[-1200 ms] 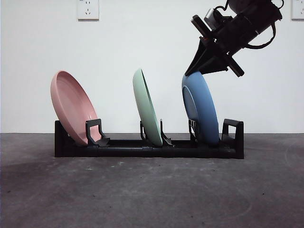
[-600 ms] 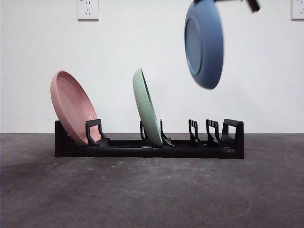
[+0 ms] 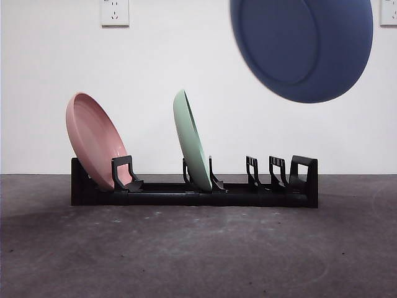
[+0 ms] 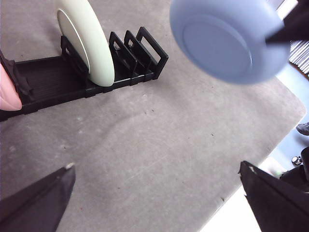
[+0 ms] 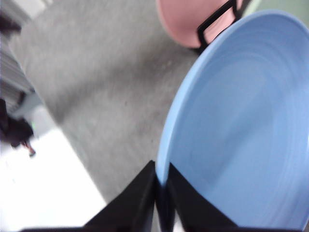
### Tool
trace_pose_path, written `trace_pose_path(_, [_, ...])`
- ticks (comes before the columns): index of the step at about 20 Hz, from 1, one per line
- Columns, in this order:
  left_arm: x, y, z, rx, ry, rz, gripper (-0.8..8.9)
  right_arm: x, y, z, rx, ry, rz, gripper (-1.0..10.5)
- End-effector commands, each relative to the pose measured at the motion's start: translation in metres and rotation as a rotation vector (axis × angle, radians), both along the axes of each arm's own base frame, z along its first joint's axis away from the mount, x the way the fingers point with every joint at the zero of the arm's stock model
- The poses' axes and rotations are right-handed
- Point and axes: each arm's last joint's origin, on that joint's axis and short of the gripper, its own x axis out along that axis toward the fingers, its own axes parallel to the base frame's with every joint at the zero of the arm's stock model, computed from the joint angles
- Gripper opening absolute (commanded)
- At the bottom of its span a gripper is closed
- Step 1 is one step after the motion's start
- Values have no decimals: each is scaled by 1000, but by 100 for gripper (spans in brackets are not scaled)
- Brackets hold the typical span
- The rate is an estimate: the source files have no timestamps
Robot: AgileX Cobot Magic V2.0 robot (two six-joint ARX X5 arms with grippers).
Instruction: Place the plate
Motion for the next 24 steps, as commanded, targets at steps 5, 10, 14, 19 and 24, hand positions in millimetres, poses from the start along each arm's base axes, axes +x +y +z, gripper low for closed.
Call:
trace_pose_path(5, [3,-1,5,3,-18,-13,593,-37,56,-55,-254,-74,24,9])
trace_pose_path(10, [7,-2,4,5,-9,-13,593,-68,90,-108,-331,-153,44,9])
trace_pose_path(14, [9,-3,4,5,-10,-13,593,-78,114,-144,-424,-155,40,9])
trace_pose_path(19, [10,-3,4,4,-13,-13,593,-77,144,-184,-530,-170,24,9])
trace_pose_path(24, [10,-3,5,3,-15,-13,593,-78,161,-216,-633,-239,9,9])
